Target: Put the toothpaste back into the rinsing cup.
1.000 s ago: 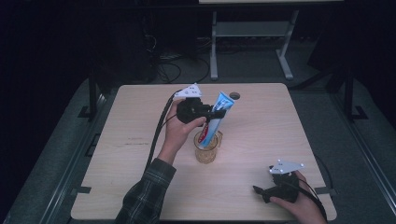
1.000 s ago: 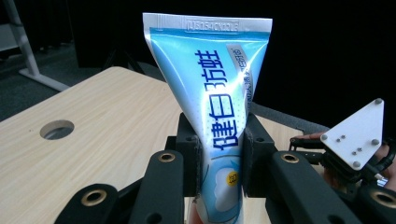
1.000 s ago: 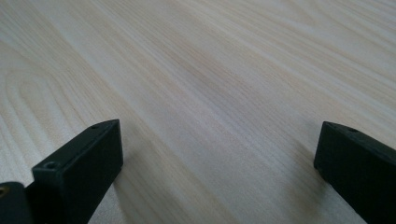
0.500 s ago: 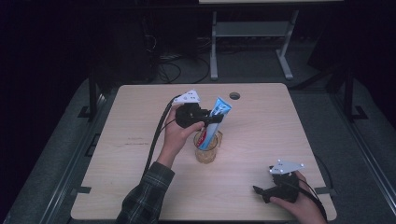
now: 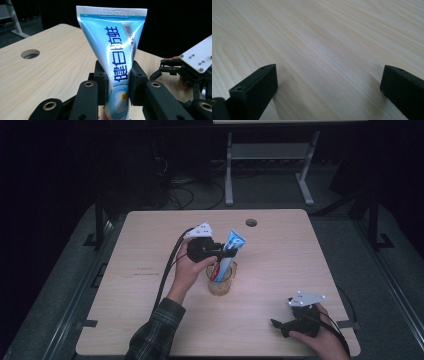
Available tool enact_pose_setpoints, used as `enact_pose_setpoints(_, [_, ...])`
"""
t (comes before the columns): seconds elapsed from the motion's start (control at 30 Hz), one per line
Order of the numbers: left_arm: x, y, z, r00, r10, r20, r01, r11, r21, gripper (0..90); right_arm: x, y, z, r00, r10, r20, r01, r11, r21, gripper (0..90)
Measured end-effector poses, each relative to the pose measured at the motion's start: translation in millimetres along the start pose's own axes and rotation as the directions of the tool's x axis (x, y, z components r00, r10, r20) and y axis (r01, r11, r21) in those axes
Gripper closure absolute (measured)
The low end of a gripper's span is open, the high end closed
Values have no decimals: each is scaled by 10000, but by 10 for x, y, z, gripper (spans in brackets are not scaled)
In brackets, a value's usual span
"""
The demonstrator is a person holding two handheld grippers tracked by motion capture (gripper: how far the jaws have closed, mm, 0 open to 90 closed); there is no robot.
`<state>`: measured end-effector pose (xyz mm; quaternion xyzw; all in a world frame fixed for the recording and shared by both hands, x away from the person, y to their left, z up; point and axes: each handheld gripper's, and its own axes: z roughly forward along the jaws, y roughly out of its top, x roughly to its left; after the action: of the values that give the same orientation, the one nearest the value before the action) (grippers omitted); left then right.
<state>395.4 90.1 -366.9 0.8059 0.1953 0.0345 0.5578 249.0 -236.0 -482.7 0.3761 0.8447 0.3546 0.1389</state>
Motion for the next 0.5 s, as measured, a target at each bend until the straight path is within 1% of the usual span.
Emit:
enact_pose_setpoints(0.1, [-7,-29,1,10000,-26,-29,26,10000,20,723,0,0,0,10000,7,-2,-7,10000,-1,6])
enact_pose_setpoints(0.17, [-10,-46,0,10000,18,-36,-18,10000,87,722,1,0,0,10000,7,0,-7,10000,2,5])
enact_pose_setpoints(0.37, [-24,-81,-21,9999,54,-97,-53,9999,93,720,1,0,-1,10000,13,-2,-13,10000,9,6])
enact_pose_setpoints(0.5, [-31,-115,-39,9999,9,-156,-7,9999,153,717,2,0,-1,10000,20,-4,-20,10000,7,5])
